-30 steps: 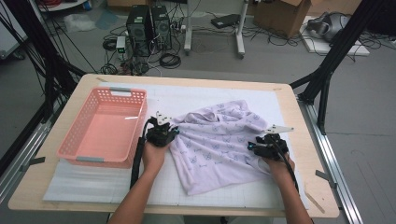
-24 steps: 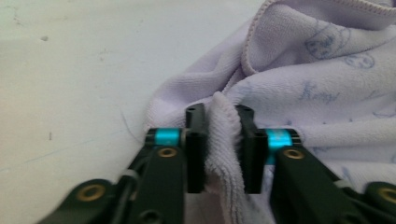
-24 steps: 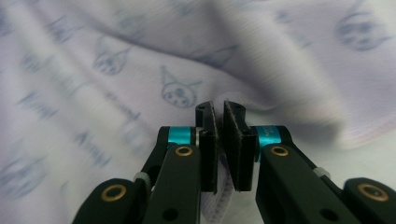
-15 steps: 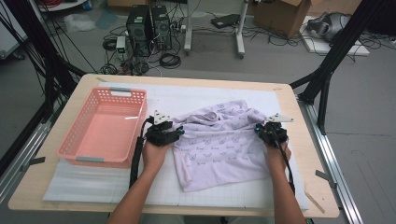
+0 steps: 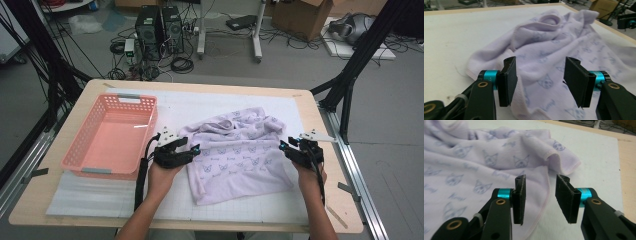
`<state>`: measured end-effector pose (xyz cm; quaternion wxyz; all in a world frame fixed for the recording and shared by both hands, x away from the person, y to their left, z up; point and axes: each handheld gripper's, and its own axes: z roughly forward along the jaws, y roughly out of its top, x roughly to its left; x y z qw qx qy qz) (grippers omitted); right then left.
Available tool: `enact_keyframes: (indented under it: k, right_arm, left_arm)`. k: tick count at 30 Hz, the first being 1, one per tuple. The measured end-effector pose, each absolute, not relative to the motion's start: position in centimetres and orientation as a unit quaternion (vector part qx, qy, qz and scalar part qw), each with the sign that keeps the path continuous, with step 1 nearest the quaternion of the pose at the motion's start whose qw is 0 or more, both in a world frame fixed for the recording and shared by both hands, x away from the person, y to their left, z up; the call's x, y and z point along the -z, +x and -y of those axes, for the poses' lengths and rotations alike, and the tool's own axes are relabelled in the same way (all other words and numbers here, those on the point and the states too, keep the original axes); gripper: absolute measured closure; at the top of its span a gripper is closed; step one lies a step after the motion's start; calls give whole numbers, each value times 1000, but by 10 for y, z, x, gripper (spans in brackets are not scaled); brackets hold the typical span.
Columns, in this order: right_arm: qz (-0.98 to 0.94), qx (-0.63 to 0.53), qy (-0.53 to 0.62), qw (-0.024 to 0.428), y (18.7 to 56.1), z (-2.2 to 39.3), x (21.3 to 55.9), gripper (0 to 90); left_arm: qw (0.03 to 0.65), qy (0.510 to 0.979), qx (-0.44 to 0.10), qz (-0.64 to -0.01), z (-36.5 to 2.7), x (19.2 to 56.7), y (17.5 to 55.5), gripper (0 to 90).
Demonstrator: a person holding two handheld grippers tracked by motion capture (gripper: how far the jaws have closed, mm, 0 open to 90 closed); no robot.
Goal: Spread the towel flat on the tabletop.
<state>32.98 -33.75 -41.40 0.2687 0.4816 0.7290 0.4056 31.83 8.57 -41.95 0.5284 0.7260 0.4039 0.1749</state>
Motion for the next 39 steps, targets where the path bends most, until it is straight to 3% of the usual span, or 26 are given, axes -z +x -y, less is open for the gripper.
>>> enact_keyframes:
  k: [5, 12, 17, 21, 26, 28, 39]
  right_arm:
    - [-736, -411, 471, 259, 302, 340, 416, 534]
    - [-735, -425, 469, 245, 269, 350, 424, 532]
    - [-739, -428, 467, 230, 257, 351, 425, 533]
    - [-747, -426, 460, 223, 256, 345, 429, 534]
    - [-751, -427, 453, 220, 259, 341, 431, 533]
    - [-753, -425, 452, 220, 259, 341, 431, 534]
    - [-757, -404, 466, 217, 256, 344, 437, 535]
  left_arm:
    - [525, 733, -172, -396, -86, 423, 299, 437]
    - [516, 744, -150, -398, -88, 429, 277, 475]
    - [491, 762, -114, -406, -79, 440, 273, 480]
    - [459, 786, -120, -397, -65, 446, 273, 478]
    - [411, 811, -180, -375, -56, 450, 267, 743]
    - [415, 807, -182, -379, -60, 450, 267, 840]
    - [452, 766, -169, -424, -122, 451, 239, 850]
